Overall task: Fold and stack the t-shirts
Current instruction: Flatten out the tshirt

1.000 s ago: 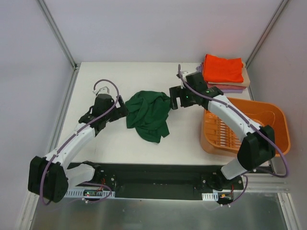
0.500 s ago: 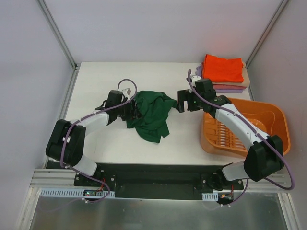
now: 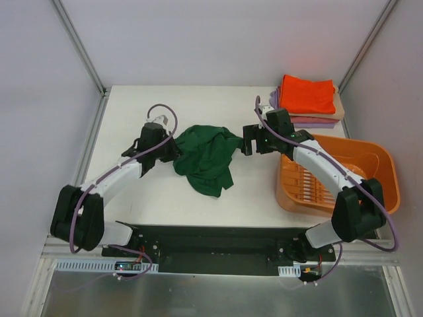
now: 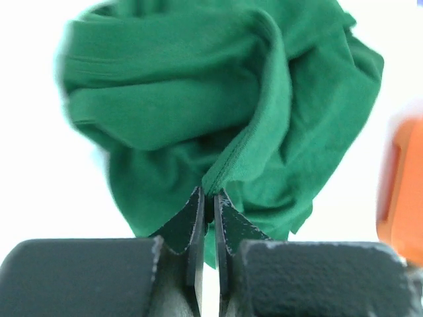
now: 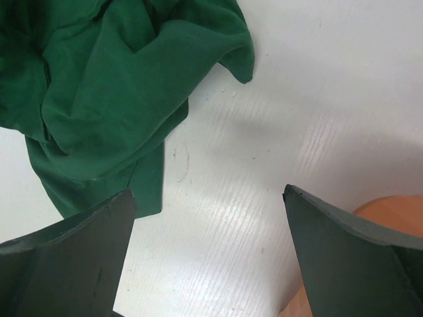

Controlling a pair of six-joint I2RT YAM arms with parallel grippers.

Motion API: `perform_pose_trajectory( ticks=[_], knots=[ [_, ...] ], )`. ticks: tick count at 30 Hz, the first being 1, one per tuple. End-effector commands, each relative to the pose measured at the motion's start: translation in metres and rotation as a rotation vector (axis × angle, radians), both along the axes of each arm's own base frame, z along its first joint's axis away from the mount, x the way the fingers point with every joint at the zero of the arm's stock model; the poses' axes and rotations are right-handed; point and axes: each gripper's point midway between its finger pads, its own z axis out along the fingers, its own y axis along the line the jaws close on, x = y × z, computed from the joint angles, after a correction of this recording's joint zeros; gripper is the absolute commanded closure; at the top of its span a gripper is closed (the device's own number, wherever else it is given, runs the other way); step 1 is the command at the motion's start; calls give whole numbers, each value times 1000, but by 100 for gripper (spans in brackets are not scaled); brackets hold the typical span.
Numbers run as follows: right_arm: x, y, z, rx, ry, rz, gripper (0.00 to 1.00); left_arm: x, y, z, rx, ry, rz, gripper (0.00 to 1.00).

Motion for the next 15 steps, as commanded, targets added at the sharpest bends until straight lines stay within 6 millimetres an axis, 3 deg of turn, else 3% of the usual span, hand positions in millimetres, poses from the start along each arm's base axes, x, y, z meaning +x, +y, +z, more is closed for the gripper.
perform_pose_trajectory(
  ticks=[1,5,8,11,15],
  knots=[
    [10,10,3,7,-22,66,4,-2,80,18,186,-35,418,100],
    [19,15,-9,-32,-20,117,3,-19,131,31,235,-62,639,100],
    [30,20,-12,-6,8,55,3,-29,152,36,230,-93,749,100],
    [40,36,-10,53,-12,92,2,-35,159,36,223,-106,778,100],
    [39,49,-19,-22,-68,330,1,-36,157,36,230,-103,747,100]
  ],
)
